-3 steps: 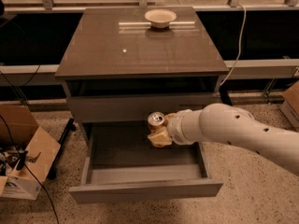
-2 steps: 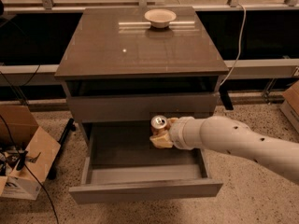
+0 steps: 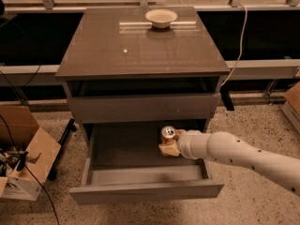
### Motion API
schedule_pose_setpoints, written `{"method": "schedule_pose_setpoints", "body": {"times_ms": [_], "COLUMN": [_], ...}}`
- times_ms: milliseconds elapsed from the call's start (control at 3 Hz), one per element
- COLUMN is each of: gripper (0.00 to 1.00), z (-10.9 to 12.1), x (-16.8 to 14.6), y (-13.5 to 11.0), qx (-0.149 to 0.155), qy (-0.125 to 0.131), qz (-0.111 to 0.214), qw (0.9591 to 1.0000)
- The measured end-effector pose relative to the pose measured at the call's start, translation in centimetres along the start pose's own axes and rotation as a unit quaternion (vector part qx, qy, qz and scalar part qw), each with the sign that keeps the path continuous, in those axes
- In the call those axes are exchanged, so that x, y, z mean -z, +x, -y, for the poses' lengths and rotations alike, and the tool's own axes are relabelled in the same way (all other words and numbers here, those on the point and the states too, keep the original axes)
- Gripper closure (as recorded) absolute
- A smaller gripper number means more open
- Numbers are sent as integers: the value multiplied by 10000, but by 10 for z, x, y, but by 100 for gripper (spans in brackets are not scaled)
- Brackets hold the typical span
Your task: Place orange can into middle drawer
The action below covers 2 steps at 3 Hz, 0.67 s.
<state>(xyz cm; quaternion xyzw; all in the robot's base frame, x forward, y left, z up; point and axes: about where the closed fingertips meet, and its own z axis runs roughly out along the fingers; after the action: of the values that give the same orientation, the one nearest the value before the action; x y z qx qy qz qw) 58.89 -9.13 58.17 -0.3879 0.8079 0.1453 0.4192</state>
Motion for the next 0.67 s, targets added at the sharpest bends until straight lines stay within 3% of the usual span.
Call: {"method": "schedule_pose_setpoints", "body": {"times_ms": [667], "gripper": [100], "z": [28], "x": [-47], "y": [87], "qx": [-499], "qy": [-48], "qz": [-127], "qw": [9987]}}
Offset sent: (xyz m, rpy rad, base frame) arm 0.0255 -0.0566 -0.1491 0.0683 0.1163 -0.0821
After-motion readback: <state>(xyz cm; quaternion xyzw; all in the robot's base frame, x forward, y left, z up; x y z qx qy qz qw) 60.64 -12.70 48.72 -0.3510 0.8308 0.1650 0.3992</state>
